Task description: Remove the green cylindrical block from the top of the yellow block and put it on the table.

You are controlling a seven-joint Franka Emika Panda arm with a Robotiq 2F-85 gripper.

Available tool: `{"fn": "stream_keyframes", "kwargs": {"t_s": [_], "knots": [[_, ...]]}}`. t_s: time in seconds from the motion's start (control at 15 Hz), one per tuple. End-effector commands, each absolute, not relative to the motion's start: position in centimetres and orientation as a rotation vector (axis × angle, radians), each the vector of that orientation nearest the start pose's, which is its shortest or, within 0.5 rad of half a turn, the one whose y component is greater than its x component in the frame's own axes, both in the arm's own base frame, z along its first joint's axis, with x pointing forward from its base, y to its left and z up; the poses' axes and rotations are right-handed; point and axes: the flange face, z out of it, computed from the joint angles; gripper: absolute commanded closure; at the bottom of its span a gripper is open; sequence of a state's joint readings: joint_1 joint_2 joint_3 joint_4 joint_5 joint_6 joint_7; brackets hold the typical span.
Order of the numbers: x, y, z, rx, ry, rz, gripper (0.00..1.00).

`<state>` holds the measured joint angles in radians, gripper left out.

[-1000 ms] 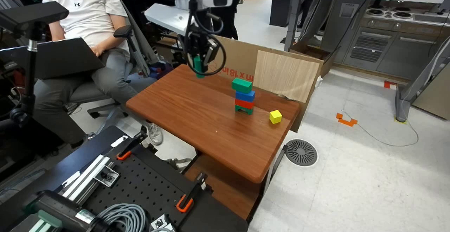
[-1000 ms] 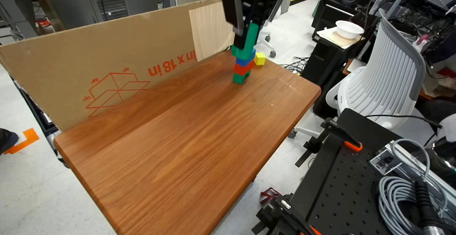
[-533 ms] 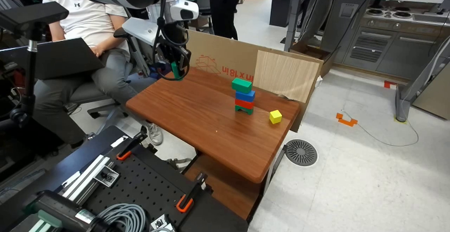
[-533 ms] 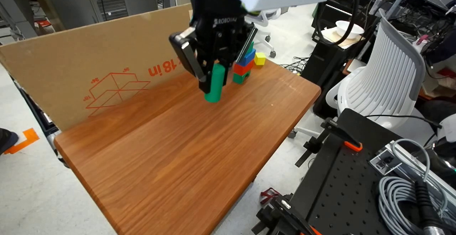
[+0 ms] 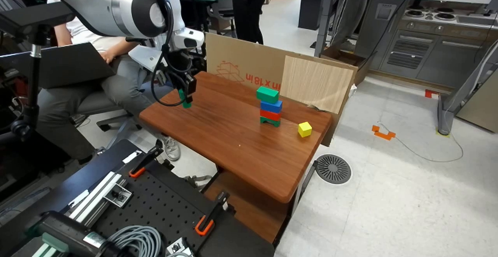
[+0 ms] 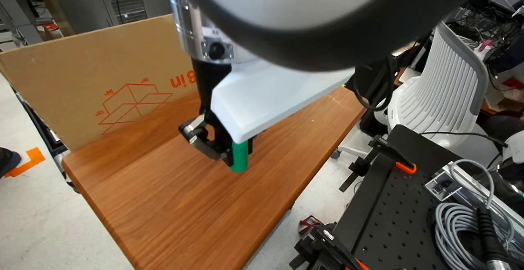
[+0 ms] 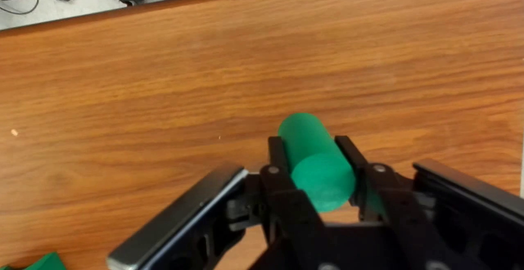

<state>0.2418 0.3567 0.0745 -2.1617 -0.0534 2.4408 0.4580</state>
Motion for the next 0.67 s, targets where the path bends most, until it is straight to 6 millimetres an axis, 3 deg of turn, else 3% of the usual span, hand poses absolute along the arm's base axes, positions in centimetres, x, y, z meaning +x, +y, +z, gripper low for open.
{"fn": "stream_keyframes", "kwargs": {"t_s": [0.0,0.2,0.6], "knots": [[53.4,18.2,19.8,-3.181,0.223,0.114,0.91],[53.8,18.3,18.7,-3.186,0.243,0.139,0.91],[54.8,18.6,18.3,-3.207,0.221,0.108,0.91]]}}
